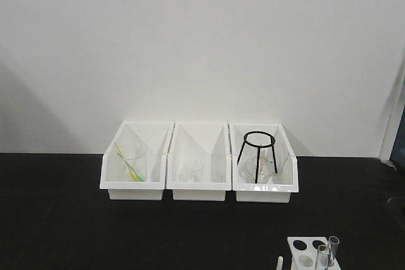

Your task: Flip and reinsert test tube from rack

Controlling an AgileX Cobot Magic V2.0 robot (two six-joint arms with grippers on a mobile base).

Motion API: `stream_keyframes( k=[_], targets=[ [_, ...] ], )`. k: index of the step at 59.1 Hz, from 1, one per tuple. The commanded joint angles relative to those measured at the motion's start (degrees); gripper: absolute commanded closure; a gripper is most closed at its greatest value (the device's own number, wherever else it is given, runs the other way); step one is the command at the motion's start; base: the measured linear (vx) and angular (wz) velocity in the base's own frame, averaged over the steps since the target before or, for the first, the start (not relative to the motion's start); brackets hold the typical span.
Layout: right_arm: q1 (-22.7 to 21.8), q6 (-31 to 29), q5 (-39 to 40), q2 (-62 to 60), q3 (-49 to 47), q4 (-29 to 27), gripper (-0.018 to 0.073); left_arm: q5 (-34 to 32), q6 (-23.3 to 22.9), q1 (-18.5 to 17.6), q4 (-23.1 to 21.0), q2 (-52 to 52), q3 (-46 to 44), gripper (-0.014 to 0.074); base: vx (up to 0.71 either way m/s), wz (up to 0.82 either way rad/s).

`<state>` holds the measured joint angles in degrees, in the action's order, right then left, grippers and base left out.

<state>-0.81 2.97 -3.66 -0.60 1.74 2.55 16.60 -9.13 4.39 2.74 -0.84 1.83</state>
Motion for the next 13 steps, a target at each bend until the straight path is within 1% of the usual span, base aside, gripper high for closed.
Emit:
stream_keyframes(
  k=[1,13],
  targets=[
    [-0.4,-0.2,4.5,-0.2,0.0,0.5,0.0571,-5.0,0.0,-0.4,-0.2,-0.7,0.0,0.0603,0.0,0.0],
    [-0.4,-0.2,4.5,-0.2,0.0,0.5,0.0571,-5.0,0.0,-0.4,-0.2,-0.7,0.0,0.0603,0.0,0.0]
  ],
)
